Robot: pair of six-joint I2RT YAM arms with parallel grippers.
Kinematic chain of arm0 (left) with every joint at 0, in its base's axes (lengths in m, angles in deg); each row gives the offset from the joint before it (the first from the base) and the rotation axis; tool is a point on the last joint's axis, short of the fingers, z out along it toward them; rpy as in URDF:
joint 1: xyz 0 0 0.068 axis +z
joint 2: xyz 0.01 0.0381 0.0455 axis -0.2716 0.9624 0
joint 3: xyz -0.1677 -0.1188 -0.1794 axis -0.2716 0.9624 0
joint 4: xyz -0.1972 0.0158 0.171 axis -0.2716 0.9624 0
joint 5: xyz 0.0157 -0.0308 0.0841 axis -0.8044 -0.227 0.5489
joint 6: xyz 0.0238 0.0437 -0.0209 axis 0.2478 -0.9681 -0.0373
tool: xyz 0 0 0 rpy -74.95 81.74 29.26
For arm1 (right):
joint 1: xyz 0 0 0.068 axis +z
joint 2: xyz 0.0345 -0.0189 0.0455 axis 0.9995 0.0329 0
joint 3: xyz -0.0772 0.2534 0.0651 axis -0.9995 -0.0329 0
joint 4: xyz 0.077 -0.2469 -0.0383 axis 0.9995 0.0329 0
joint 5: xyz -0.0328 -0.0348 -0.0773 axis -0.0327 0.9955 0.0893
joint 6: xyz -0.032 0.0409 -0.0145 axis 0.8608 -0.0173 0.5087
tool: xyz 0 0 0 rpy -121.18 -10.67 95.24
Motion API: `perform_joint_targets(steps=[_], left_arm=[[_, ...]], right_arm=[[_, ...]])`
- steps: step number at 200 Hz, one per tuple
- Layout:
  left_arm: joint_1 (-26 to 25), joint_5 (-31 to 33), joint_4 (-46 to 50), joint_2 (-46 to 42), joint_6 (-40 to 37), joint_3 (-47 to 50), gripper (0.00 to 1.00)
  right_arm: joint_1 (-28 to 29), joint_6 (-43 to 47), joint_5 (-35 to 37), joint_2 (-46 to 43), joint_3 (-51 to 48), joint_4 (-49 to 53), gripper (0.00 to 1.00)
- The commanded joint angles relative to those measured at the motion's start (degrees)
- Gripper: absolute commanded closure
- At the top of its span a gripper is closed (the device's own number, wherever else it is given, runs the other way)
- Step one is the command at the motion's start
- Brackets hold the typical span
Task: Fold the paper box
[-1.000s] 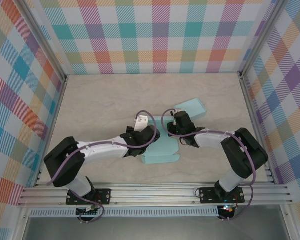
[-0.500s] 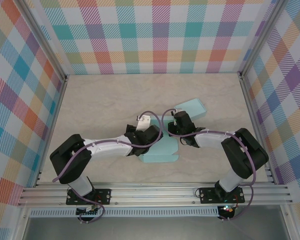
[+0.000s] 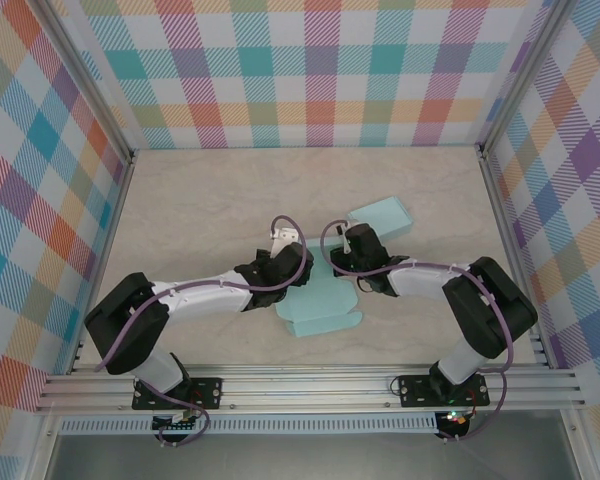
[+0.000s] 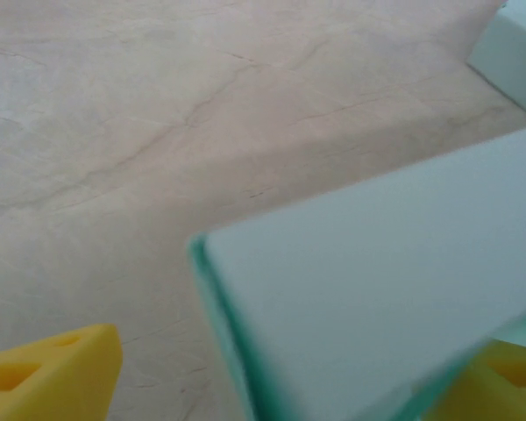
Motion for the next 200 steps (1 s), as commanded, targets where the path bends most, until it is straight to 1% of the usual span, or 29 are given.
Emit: perform_joint_targets(steps=[1, 17, 39, 50, 57, 66, 71, 80, 85, 127, 166, 184, 193, 200], left_arm=[[0.6, 0.1, -0.6, -1.1, -0.4, 0.2, 0.2], [0.7, 2.5, 0.4, -0.8, 0.3, 0.0, 0.27], [0.7, 4.2, 1.6, -0.2, 0.5, -0.5, 0.37], [0.7, 4.5, 2.2, 0.1, 0.5, -0.8, 0.38], [0.7, 4.5, 2.4, 0.1, 0.5, -0.9, 0.36], [0.7, 3.7, 2.3, 0.0, 0.3, -0.8, 0.29], [0.7, 3.1, 2.3, -0.1, 0.2, -0.8, 0.22], [0.7, 1.9, 2.1, -0.6, 0.3, -0.8, 0.06], [0.7, 1.1, 2.1, -0.9, 0.5, -0.8, 0.0], [0.0, -2.8, 3.7, -5.9, 3.7, -0.8, 0.0], [-1.4, -5.7, 8.0, -14.2, 6.6, 0.7, 0.0], [-1.8, -4.7, 10.3, -19.7, 8.5, 2.5, 0.0], [-1.8, -3.0, 11.3, -22.8, 9.8, 4.0, 0.0], [-1.9, -1.2, 14.2, -25.2, 10.9, 5.1, 0.0]], right_arm=[[0.4, 0.4, -2.9, -1.2, 1.3, -0.3, 1.0], [0.4, 0.4, -2.8, -1.2, 1.3, -0.3, 1.0], [0.3, 0.4, -2.7, -1.1, 1.5, -0.3, 1.0], [0.3, 0.5, -2.8, -0.9, 1.6, -0.2, 1.0], [0.4, 0.5, -2.8, -0.8, 1.7, 0.0, 1.0], [0.4, 0.5, -2.9, -0.7, 1.7, 0.0, 1.0], [0.4, 0.5, -2.9, -0.7, 1.8, -0.1, 1.0], [0.4, 0.5, -2.9, -0.6, 1.9, 0.1, 1.0], [0.4, 0.5, -2.8, -0.4, 2.0, 0.2, 1.0], [0.4, 0.6, -2.3, 0.3, 2.3, 0.4, 1.0], [0.5, 0.8, -2.0, 0.9, 2.6, 0.4, 1.0], [0.5, 0.7, -1.9, 0.9, 2.6, 0.5, 1.0], [0.4, 0.8, -1.9, 0.8, 2.6, 0.5, 1.0], [0.4, 0.7, -1.8, 0.7, 2.6, 0.5, 1.0]])
